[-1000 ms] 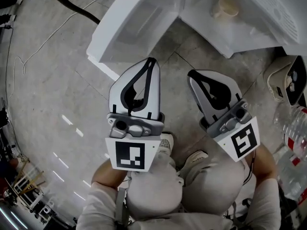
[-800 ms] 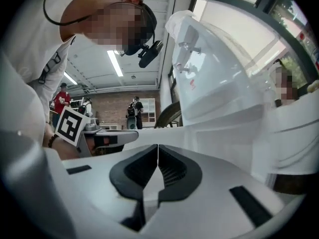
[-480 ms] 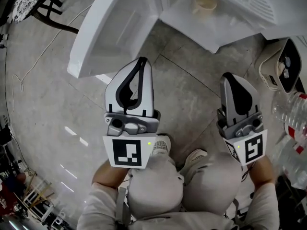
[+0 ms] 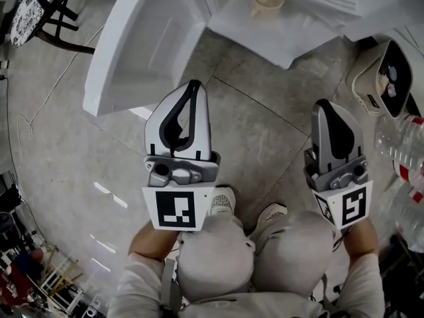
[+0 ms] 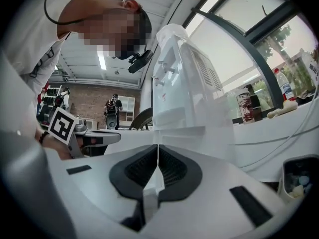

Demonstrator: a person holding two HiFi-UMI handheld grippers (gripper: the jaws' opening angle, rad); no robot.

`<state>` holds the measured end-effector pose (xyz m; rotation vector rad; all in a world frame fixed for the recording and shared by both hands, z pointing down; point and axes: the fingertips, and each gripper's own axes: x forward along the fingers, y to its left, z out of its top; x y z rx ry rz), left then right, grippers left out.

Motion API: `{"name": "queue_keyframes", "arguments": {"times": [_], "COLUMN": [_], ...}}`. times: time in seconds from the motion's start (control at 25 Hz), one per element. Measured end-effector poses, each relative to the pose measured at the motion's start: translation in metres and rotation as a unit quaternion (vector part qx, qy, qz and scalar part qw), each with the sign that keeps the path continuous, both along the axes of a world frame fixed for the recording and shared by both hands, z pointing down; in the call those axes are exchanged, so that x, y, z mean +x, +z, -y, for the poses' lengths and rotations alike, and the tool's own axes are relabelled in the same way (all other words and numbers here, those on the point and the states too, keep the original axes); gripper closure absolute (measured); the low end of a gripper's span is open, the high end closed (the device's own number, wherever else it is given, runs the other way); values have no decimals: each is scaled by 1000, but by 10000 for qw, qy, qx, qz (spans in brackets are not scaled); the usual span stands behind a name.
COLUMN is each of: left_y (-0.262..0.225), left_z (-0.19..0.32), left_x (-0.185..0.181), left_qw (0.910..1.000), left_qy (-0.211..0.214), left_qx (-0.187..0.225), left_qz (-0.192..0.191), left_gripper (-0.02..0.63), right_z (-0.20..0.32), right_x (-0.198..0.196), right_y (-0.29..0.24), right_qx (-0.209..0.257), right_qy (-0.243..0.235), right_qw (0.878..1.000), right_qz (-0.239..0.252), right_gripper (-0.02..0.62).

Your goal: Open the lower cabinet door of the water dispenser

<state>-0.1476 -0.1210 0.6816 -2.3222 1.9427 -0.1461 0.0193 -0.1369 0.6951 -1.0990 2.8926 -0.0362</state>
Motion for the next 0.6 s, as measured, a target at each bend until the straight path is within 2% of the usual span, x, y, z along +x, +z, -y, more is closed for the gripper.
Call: {"name": "queue_keyframes", "arguments": {"times": [0.32,0.48,0.6], "left_y": [-20,-58,-105], "left_z": [0,-9,-20], "left_x": [7,12,16], "left_qw": [10000,9999,9999], "left_qy": [72,80,83], "left_qx": [29,-61,-118], "left_qz": [-27,-61,-53], "left_gripper": [601,601,601], "right_z": [-3,-9,-21], "right_x": [34,56,71], "right_y": [-18,-59,-106], "right_qx": [-8,-138,-227], "right_qy": [362,661,817], "right_qw": [9993,9977,9964], "right_qz": [-77,2,1], "right_gripper": [578,577,577]}}
